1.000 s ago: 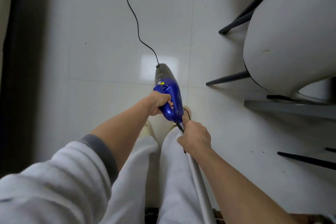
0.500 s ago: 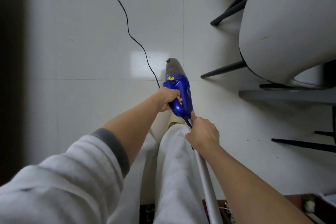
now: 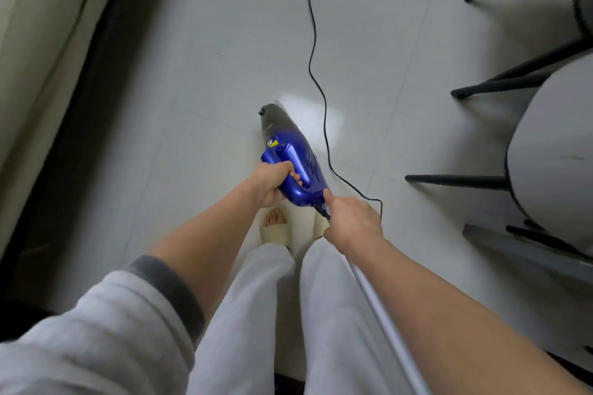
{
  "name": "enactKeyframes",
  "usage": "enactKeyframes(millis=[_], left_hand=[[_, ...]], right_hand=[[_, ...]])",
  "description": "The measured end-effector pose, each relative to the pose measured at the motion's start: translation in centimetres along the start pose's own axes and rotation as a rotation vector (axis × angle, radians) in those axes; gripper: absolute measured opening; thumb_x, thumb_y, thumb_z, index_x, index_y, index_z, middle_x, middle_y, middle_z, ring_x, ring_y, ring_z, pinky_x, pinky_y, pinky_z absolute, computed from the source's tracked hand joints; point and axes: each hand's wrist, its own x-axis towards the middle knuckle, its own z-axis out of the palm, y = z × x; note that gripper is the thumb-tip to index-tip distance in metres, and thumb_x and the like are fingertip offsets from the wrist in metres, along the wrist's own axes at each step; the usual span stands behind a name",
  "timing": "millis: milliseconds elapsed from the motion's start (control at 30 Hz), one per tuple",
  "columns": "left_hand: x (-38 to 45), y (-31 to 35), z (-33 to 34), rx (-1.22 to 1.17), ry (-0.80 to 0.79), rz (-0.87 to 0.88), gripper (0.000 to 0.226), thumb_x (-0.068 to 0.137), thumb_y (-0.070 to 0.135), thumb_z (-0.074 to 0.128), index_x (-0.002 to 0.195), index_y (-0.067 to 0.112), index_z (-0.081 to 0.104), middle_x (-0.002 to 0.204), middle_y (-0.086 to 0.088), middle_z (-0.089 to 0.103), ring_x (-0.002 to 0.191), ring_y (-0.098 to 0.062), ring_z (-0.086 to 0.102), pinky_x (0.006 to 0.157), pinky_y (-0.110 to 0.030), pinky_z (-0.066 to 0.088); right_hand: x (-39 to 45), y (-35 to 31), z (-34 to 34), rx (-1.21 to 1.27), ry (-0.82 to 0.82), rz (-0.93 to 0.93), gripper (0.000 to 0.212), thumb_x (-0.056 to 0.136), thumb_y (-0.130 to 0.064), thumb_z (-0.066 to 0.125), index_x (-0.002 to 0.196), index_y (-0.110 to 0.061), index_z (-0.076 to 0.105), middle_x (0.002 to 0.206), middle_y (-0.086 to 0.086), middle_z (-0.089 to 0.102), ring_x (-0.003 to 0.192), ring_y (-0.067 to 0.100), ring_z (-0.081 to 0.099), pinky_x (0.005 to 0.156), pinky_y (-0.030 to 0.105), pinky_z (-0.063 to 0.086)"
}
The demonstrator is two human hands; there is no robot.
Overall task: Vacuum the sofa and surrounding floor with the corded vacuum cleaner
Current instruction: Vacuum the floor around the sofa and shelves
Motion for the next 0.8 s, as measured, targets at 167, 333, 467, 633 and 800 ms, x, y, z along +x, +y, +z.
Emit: enactKeyframes(millis=[167,333,467,633,800], left_hand=[[0.6,-0.3,-1.3,0.083,0.013,-0.014,0.013,0.09,-0.002,0.045,0.081,0.006,0.05,0.068,-0.008,0.054,0.058,-0.014,0.054,0.052,-0.024,0.051],[-0.6,-1.3,1.1,0.026,0.008,-0.072,0.015,0.091,0.0,0.043,0.08,0.007,0.05,0.066,-0.006,0.053,0.056,-0.015,0.053,0.047,-0.025,0.048],[-1.7,-1.5,4.2,0.005,0.017,-0.083,0.017,0.091,-0.002,0.042,0.077,0.005,0.049,0.066,-0.008,0.052,0.056,-0.015,0.053,0.053,-0.026,0.05],[-1.6,-0.2,6.5,0.006,0.019,-0.061,0.013,0.091,-0.003,0.042,0.083,0.004,0.049,0.068,-0.008,0.053,0.057,-0.014,0.053,0.053,-0.025,0.05],[-0.9,-0.4,6.3,-0.003,0.056,-0.072,0.014,0.092,-0.002,0.044,0.081,0.006,0.05,0.069,-0.007,0.053,0.06,-0.014,0.053,0.059,-0.025,0.05]], right_hand=[[-0.2,-1.2,1.5,0.052,-0.048,-0.011,0.057,0.082,-0.007,0.054,0.133,-0.022,0.034,0.094,0.003,0.048,0.085,0.028,0.049,0.065,0.03,0.038],[-0.7,1.5,-0.4,-0.051,-0.047,-0.03,0.054,0.083,-0.008,0.053,0.132,-0.023,0.036,0.088,0.001,0.045,0.08,0.025,0.045,0.064,0.03,0.038],[-1.7,3.9,-1.6,-0.097,-0.087,-0.009,0.053,0.083,-0.009,0.053,0.131,-0.023,0.037,0.087,0.002,0.049,0.078,0.025,0.046,0.063,0.029,0.038],[-0.3,5.6,-2.8,-0.12,-0.077,0.005,0.057,0.083,-0.007,0.054,0.134,-0.023,0.035,0.08,0.001,0.042,0.078,0.026,0.047,0.064,0.03,0.042],[0.3,5.6,-3.0,-0.122,-0.09,-0.032,0.06,0.085,-0.007,0.054,0.138,-0.02,0.031,0.098,0.006,0.056,0.097,0.028,0.058,0.066,0.031,0.042]])
